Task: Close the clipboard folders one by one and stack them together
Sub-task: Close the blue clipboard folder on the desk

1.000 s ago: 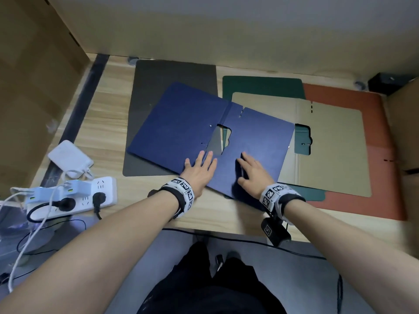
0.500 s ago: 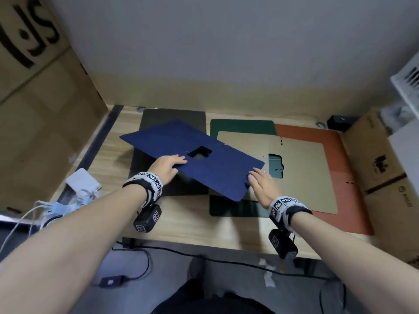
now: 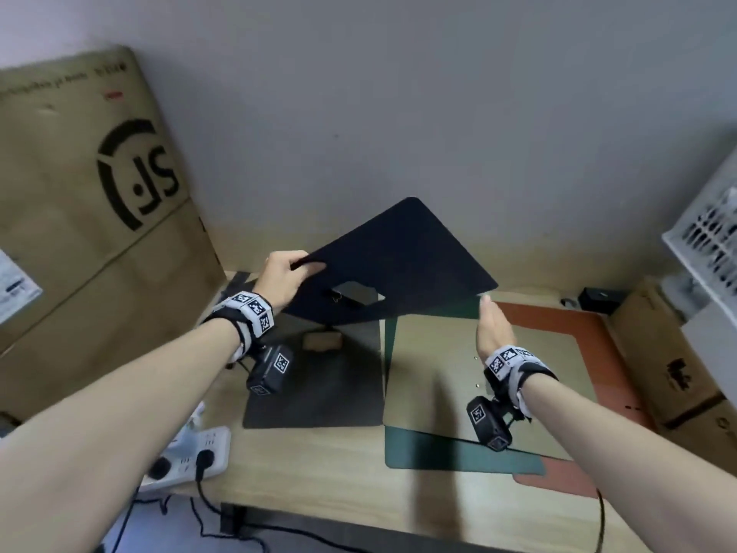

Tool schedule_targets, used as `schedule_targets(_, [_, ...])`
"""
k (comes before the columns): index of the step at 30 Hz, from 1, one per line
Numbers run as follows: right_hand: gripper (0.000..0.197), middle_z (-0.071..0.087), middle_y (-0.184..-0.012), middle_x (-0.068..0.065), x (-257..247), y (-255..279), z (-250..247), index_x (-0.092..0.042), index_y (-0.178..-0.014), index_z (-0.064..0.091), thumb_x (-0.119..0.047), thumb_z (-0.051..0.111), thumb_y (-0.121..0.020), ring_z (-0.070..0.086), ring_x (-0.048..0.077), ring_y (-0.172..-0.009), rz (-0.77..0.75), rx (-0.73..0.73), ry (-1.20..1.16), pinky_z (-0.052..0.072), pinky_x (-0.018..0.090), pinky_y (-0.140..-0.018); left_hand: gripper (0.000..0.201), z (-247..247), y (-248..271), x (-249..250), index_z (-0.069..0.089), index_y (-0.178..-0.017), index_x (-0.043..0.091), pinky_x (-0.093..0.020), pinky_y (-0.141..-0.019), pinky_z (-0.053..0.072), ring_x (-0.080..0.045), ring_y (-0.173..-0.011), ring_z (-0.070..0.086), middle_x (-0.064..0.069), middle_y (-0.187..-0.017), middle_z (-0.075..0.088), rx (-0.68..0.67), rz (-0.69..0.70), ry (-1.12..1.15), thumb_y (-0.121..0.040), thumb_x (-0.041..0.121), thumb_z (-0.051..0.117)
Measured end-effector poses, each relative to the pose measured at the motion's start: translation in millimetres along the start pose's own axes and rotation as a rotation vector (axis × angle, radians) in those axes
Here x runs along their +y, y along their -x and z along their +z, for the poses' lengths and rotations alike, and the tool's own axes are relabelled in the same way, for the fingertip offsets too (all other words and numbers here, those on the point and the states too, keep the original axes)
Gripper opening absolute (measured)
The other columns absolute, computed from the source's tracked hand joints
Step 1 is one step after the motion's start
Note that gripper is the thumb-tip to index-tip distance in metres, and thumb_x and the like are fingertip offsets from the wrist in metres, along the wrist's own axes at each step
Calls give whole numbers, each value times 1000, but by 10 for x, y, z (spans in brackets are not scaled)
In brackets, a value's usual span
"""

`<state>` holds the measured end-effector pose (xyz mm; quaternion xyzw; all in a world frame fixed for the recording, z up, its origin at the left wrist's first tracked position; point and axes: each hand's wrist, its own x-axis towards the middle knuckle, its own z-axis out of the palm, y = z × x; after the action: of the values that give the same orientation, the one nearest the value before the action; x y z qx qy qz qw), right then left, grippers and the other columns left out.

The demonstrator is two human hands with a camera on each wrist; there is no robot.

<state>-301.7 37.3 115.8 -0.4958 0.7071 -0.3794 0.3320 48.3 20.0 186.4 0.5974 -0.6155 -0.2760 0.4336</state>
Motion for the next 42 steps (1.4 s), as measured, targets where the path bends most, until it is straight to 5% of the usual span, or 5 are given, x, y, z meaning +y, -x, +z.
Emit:
schedule_targets(17, [46,60,-96,4,-702,-690,581,-7,-91,55,-49,38,-100,52,25,-89,-85,10,-164,37,35,-78,24,-183,-617,-278,69,-99,7,-39,-90,56,-29,-107,68,-11,-107,73,97,-270,551,-91,30,66])
schedule_targets(21, [46,55,-81,5,-580,-821,724,6,-83,52,-37,47,-100,45,18,-74,-100,82,-283,36,33,-68,72,-73,-587,-614,63,-106,-9,-48,-99,51,-31,-110,67,-15,-111,73,78,-350,541,-73,53,77])
schedule_targets(30, [40,30,-59,-2,-402,-1067,871,-13,-63,34,-26,46,-99,27,17,-60,-215,219,-68,24,35,-56,34,206,-533,-1179,62,-117,8,-41,-98,47,-25,-107,63,-6,-118,67,-22,-618,437,-99,34,51])
schedule_targets(35, [41,47,-56,7,-252,-1274,915,-7,-63,47,-37,45,-92,43,29,-61,-276,66,213,28,37,-57,38,117,-631,-1544,47,-133,8,-39,-99,41,-26,-113,56,-9,-123,58,298,-649,260,-98,20,46])
schedule_targets(42, [41,52,-54,1,-247,-1379,1306,-18,-58,53,-37,52,-94,48,22,-56,-338,-360,494,34,36,-58,38,253,-439,-1988,56,-128,7,-28,-76,41,-24,-106,57,-13,-128,62,-49,-812,127,-101,30,44])
